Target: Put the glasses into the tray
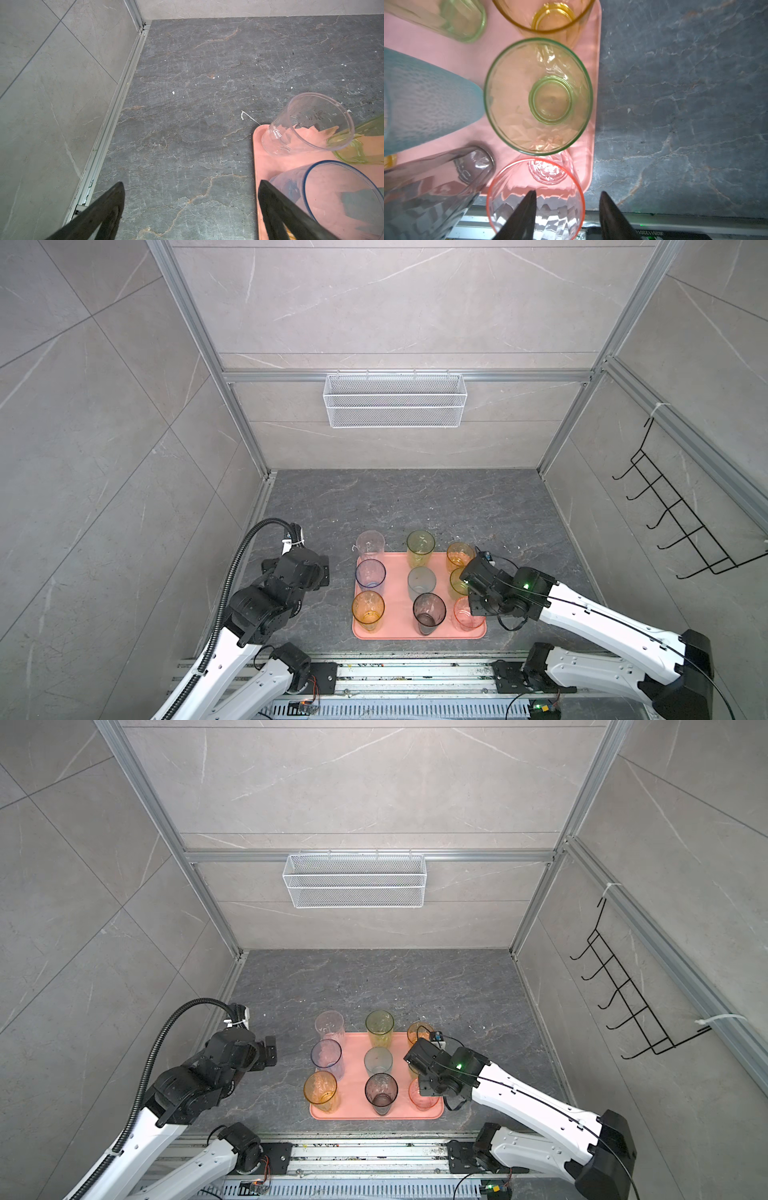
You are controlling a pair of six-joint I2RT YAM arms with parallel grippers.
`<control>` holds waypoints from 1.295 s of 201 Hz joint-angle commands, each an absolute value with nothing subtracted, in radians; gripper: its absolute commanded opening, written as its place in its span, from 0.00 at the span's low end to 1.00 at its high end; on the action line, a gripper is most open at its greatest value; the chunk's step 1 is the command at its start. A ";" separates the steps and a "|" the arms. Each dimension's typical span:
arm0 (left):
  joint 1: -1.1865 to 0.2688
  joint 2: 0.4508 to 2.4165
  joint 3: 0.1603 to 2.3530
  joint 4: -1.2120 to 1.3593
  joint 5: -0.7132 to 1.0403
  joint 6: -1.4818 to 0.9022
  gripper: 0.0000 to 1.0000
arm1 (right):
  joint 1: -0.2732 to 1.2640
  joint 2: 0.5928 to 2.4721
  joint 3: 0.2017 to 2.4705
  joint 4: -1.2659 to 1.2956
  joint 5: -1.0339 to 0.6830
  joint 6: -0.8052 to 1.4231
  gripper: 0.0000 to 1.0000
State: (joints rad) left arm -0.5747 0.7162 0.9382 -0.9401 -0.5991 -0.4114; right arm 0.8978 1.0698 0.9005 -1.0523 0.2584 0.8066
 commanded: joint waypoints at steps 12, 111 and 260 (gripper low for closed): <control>-0.544 0.734 0.935 -0.882 -0.583 -0.424 1.00 | 0.894 1.044 0.995 -1.093 0.380 0.712 0.58; -0.538 0.833 0.824 -0.483 -0.744 -0.355 1.00 | 0.631 1.061 1.074 -0.686 0.444 0.352 0.78; -0.266 1.219 0.433 0.443 -0.879 -0.112 1.00 | 0.105 1.191 0.668 0.125 0.468 0.249 1.00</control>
